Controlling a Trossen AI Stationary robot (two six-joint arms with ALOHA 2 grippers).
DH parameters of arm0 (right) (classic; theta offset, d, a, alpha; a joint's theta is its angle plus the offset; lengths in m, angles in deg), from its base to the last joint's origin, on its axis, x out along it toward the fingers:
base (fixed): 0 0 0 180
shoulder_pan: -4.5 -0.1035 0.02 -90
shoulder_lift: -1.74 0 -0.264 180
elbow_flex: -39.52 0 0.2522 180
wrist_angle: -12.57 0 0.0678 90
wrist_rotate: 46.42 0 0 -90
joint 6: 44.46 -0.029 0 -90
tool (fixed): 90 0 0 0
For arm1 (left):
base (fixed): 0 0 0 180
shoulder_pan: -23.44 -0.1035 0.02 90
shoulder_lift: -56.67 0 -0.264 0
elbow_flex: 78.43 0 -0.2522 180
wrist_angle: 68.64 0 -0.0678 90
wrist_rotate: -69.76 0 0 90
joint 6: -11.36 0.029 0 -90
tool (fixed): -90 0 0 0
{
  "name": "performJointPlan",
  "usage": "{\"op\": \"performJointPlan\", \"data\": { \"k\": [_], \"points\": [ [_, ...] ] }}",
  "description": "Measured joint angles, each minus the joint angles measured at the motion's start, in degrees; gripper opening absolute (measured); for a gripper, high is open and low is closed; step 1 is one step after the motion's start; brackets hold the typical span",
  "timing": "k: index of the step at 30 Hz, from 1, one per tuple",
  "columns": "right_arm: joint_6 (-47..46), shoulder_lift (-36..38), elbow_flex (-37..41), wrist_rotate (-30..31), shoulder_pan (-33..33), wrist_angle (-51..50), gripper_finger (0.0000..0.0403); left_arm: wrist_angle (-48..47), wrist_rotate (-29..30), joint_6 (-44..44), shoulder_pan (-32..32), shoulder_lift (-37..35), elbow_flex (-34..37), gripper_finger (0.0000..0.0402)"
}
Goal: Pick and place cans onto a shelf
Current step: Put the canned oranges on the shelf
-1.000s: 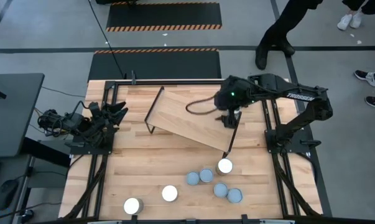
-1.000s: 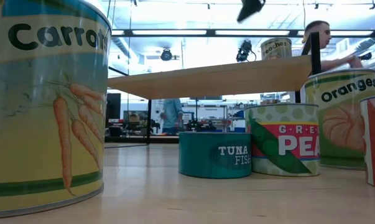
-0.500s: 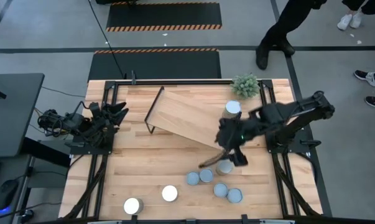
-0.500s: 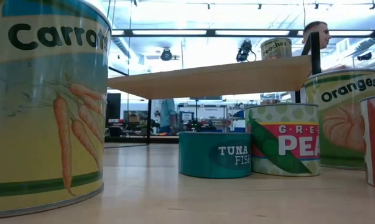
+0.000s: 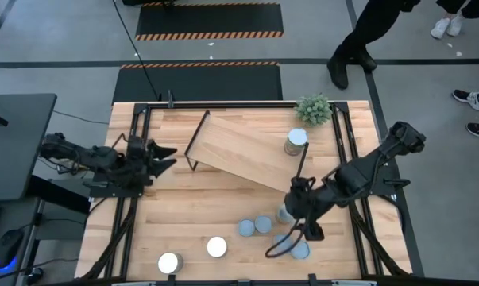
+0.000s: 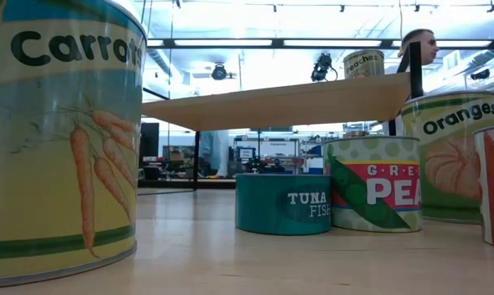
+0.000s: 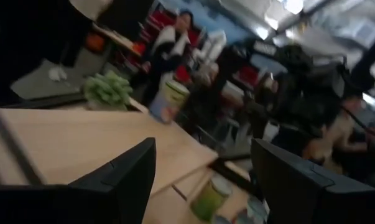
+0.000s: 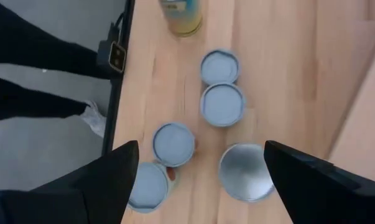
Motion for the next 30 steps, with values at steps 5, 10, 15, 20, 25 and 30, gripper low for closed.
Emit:
{"op": "performJointPlan", "data": {
  "k": [5, 10, 15, 20, 25, 30],
  "points": [
    [-2.04, -3.44, 0.00, 0.84, -1.26, -0.47, 0.0354, -3.72, -4.67, 0.10, 0.04, 9.84, -8.17, 0.0267],
    [-4.65, -5.58, 0.00, 3.78, -2.96, -3.19, 0.0354, -11.38, -5.74, 0.12, 0.84, 17.63, -16.80, 0.0267],
    [-0.31, -6.63, -0.04, 9.69, -6.34, -5.32, 0.0357, -16.26, -5.89, 0.31, 1.85, 22.84, -23.02, 0.0267],
    [8.74, -9.70, -0.02, 1.60, -3.77, -6.22, 0.0357, -18.02, -5.81, 0.73, 1.99, 25.60, -26.52, 0.0267],
    [21.63, -12.02, -1.34, -0.25, 0.11, -6.31, 0.0358, -19.23, -5.74, 0.77, 1.97, 26.51, -29.05, 0.0267],
    [30.52, -13.95, -2.67, -1.86, 4.16, -6.15, 0.0360, -21.73, -5.73, 0.75, 1.97, 26.48, -30.09, 0.0267]
  ]
}}
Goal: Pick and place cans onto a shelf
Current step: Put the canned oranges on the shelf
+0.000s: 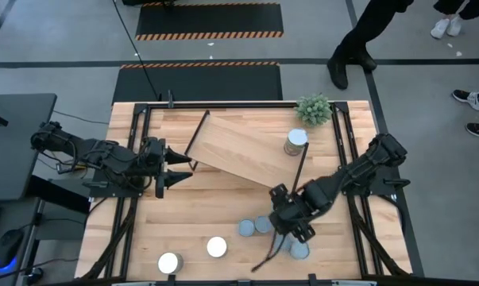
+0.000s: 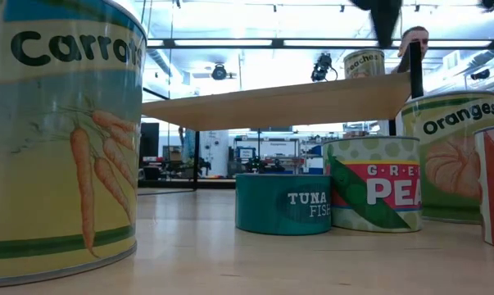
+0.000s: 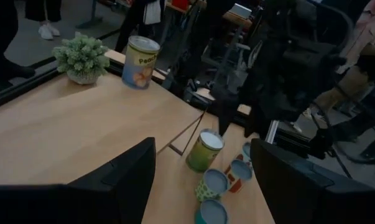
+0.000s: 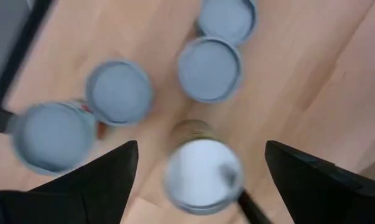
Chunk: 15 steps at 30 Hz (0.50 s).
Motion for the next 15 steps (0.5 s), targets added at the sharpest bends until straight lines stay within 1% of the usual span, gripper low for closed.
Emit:
{"op": "performJointPlan", "data": {
  "k": [4, 7, 11, 15],
  "points": [
    [5.71, -1.45, -0.15, -0.77, 1.91, -0.34, 0.0367, -0.84, -0.02, -0.02, 0.00, 0.01, 0.00, 0.0267],
    [8.68, -2.71, -0.17, -2.18, 2.88, -2.73, 0.0378, -0.86, -0.01, -0.02, 0.00, 0.07, 0.00, 0.0267],
    [12.12, -4.39, -0.40, -2.66, 2.74, -5.37, 0.0396, -1.28, 0.00, -0.04, 0.00, 0.12, 0.00, 0.0267],
    [15.22, -6.11, -1.72, -1.90, 2.21, -7.47, 0.0397, -1.51, 0.00, -0.07, 0.00, 0.12, 0.00, 0.0267]
  ]
}}
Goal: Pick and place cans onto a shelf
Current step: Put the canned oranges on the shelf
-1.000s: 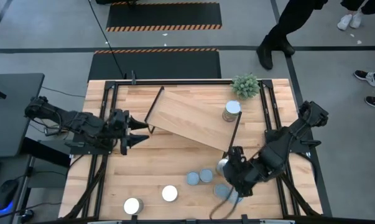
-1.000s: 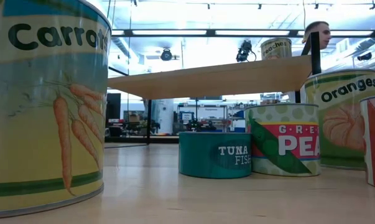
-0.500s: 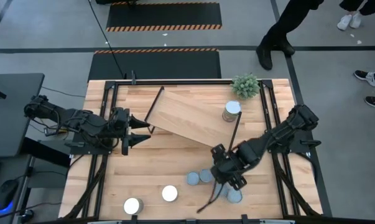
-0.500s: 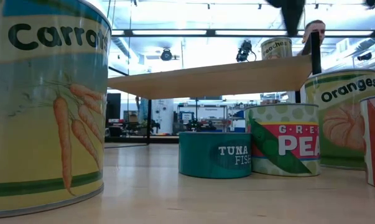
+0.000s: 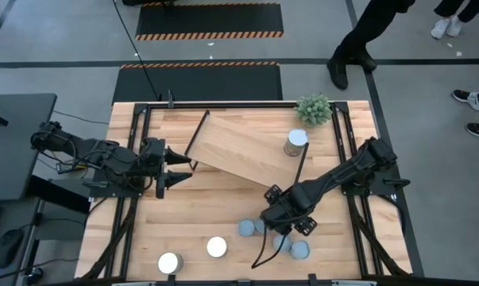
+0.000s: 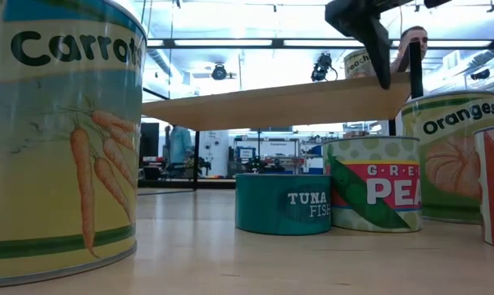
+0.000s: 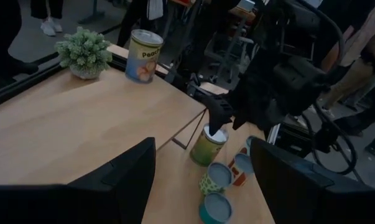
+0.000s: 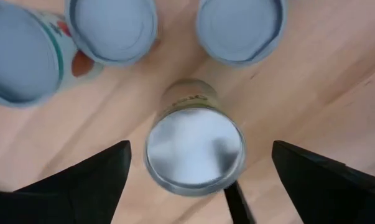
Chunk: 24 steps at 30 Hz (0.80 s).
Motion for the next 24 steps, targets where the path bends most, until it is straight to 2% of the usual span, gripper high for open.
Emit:
{"op": "performJointPlan", "data": {
  "k": [11, 18, 24],
  "points": [
    [6.53, -2.72, -0.31, 1.84, -0.55, -0.24, 0.0399, -0.61, 0.24, -0.15, 0.00, 0.00, 0.00, 0.0267],
    [6.96, -4.71, -0.04, -0.93, -0.49, 0.16, 0.0399, -1.18, 0.24, -0.13, 0.00, 0.00, 0.02, 0.0267],
    [8.23, -6.90, 0.04, -0.79, -0.22, 0.96, 0.0399, -1.49, 0.24, -0.24, 0.00, 0.00, 0.02, 0.0267]
  ]
}}
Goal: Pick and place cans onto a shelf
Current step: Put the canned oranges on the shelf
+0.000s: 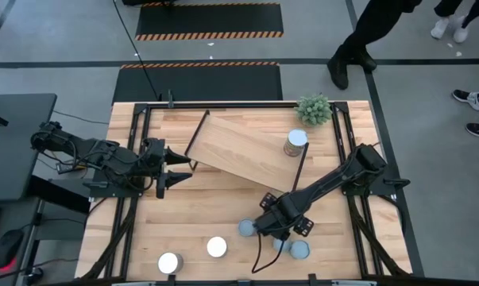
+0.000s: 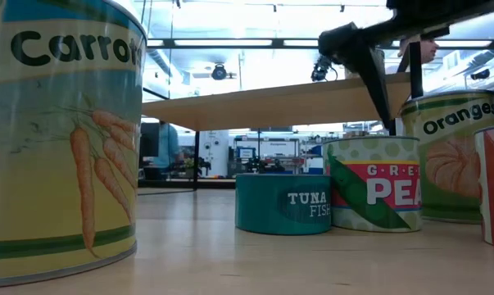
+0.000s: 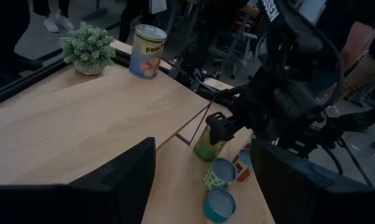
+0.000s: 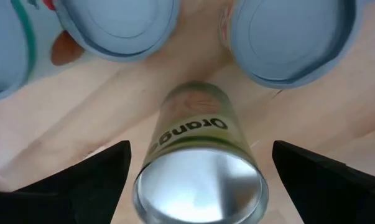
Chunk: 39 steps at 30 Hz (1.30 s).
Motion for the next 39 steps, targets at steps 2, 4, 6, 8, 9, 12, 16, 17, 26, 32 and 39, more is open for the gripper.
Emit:
{"op": "performJointPlan", "data": {
  "k": [2, 4, 6, 8, 9, 12, 16, 17, 26, 32, 39],
  "points": [
    [0.78, -1.28, -0.02, 0.13, 0.06, -0.83, 0.0399, 0.03, 0.00, -0.03, 0.00, -0.01, 0.00, 0.0267],
    [1.76, -2.57, 0.00, 0.91, 0.02, -1.47, 0.0396, 0.02, 0.00, -0.05, 0.00, 0.00, 0.00, 0.0267],
    [1.99, -3.66, 0.00, 1.73, 0.02, -1.80, 0.0389, 0.02, 0.00, -0.37, 0.00, 0.00, 0.00, 0.0267],
    [1.99, -4.49, 0.02, 1.96, 0.06, -1.99, 0.0377, 0.02, -0.02, -0.37, 0.00, 0.00, 0.00, 0.0267],
    [2.04, -4.91, 0.01, 2.27, 0.06, -1.99, 0.0369, 0.02, -0.02, -0.37, 0.00, 0.00, 0.00, 0.0267],
    [2.36, -5.09, 0.00, 3.09, -0.01, -2.49, 0.0343, 0.04, -0.02, -0.35, 0.00, 0.00, 0.00, 0.0267],
    [2.80, -5.06, 0.00, 3.07, 0.02, -2.47, 0.0314, 0.04, -0.04, -0.32, 0.00, 0.00, 0.00, 0.0267],
    [2.83, -5.06, 0.00, 3.07, 0.02, -2.47, 0.0311, 0.04, -0.02, -0.32, 0.00, 0.00, 0.00, 0.0267],
    [5.76, -4.43, -5.11, 6.28, 0.22, -2.91, 0.0315, 0.06, 0.18, -0.32, 0.00, 0.00, 0.02, 0.0267],
    [5.62, -4.43, -12.44, 6.71, 1.92, -2.96, 0.0315, 0.06, 0.42, -0.30, 0.00, 0.00, 0.02, 0.0267],
    [5.75, -4.43, -21.01, 8.82, 3.88, -7.15, 0.0315, 0.10, 0.43, -0.33, 0.00, 0.00, 0.02, 0.0267]
  ]
}}
